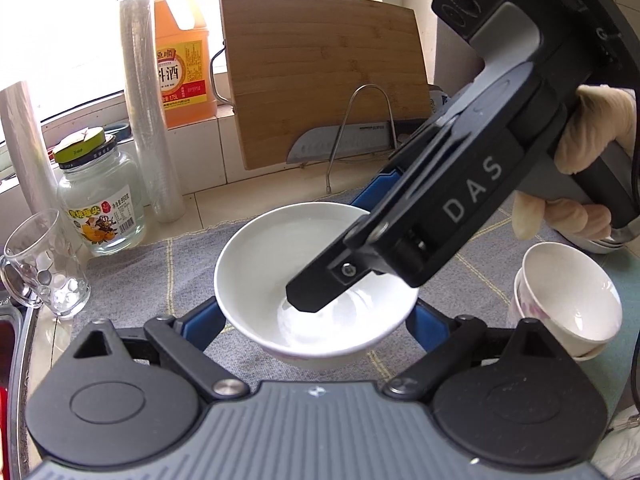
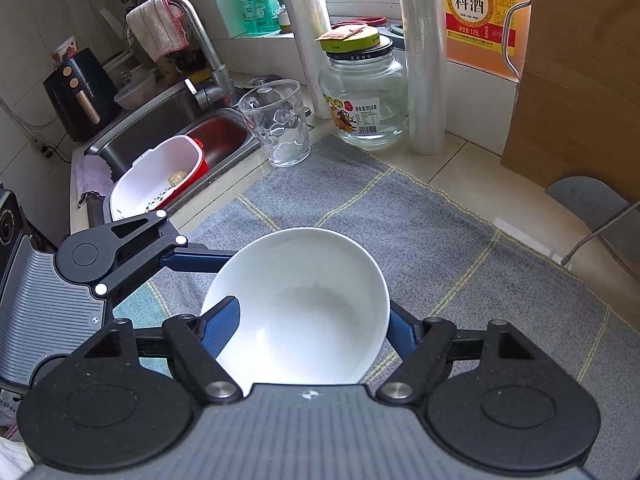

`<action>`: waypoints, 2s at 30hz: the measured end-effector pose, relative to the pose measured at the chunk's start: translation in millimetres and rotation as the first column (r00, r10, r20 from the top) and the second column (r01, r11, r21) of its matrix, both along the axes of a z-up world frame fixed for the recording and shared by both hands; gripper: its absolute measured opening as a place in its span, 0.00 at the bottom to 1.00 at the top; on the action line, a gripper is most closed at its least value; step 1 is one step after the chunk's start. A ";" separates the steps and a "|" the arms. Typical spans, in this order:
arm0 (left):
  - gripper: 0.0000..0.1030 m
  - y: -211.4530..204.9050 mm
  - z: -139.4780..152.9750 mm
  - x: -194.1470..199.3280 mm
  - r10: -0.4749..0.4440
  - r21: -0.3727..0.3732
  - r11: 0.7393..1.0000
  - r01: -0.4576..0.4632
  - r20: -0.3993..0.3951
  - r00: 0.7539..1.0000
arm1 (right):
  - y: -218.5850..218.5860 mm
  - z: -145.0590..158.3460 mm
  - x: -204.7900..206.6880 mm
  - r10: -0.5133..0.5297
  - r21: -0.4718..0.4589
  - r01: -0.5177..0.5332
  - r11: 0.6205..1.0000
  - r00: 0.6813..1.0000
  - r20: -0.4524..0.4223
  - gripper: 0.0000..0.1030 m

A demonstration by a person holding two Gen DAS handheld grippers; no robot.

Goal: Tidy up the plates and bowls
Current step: 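Lift the pink-flowered bowl and carry it toward the bowl stack with the right gripper, then lower the pink-flowered bowl onto the stacked bowls and open the right gripper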

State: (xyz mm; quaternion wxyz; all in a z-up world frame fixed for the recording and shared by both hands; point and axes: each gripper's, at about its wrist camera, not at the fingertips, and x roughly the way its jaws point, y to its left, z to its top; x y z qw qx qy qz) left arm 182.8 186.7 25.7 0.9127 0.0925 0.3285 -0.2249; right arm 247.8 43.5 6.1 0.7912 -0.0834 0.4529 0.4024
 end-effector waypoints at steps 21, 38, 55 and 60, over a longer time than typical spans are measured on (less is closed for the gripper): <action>0.93 -46.6 26.7 -58.9 -0.124 0.011 0.992 0.124 -0.013 0.992 | -67.9 23.4 -76.5 -0.057 0.032 0.057 0.998 0.998 0.015 0.82; 0.92 -104.3 25.0 -74.4 -0.270 -0.019 0.963 0.269 -0.023 0.963 | -143.0 27.3 -114.5 -0.195 0.028 0.195 0.980 0.981 0.019 0.83; 0.92 -127.7 3.7 -68.6 -0.325 -0.034 0.946 0.323 -0.076 0.943 | -172.9 11.5 -121.0 -0.250 -0.003 0.250 0.968 0.968 -0.010 0.83; 0.92 -128.0 2.7 -68.1 -0.324 -0.028 0.946 0.322 -0.086 0.942 | -173.6 8.4 -119.6 -0.246 -0.004 0.246 0.969 0.969 -0.015 0.83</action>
